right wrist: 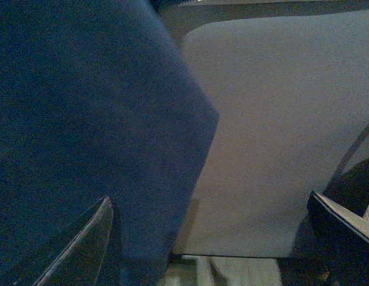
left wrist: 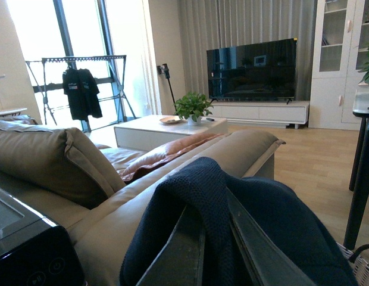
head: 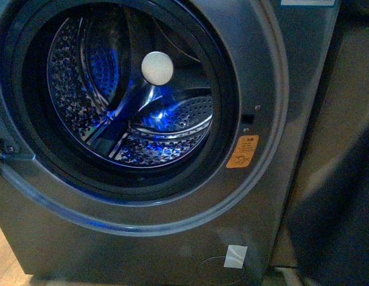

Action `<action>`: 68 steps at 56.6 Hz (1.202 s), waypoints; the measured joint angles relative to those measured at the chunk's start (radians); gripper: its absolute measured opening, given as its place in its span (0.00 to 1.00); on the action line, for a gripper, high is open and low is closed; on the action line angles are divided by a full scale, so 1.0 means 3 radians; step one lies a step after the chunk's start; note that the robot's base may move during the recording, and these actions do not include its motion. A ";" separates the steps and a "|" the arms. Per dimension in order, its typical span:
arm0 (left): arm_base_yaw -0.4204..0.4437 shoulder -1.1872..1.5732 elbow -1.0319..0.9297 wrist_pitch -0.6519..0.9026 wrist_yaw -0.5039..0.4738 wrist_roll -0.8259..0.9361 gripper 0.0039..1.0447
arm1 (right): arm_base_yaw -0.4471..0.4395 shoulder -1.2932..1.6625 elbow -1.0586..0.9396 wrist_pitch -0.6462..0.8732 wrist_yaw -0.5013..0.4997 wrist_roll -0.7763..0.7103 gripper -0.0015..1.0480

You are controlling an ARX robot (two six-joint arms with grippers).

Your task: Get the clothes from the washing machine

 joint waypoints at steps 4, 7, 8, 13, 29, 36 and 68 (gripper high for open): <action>-0.0001 0.0000 0.0011 -0.0008 -0.0003 0.0000 0.06 | 0.0000 0.0000 0.0000 0.0000 0.0001 0.0000 0.93; -0.0001 0.0001 0.0022 -0.0008 -0.0004 0.0000 0.06 | 0.0000 0.0000 0.0000 0.0000 0.0000 0.0000 0.93; -0.0001 0.0001 0.0024 -0.0008 -0.0004 0.0000 0.06 | 0.0000 0.0000 0.0000 0.0000 0.0000 0.0000 0.93; -0.0001 0.0001 0.0034 -0.0008 -0.0006 0.0000 0.06 | 0.0000 0.0000 0.0000 0.0000 0.0000 0.0000 0.93; -0.0001 0.0006 0.0038 -0.0009 -0.0015 0.0000 0.06 | -0.0645 0.0356 -0.0003 0.1113 -0.1813 0.0773 0.93; -0.0001 0.0008 0.0039 -0.0009 -0.0024 0.0000 0.06 | -0.1066 0.0732 0.0134 0.1808 -0.2702 0.1528 0.93; -0.0001 0.0009 0.0039 -0.0009 -0.0025 0.0000 0.06 | -0.0621 0.3279 0.1277 0.3820 -0.2730 0.1658 0.93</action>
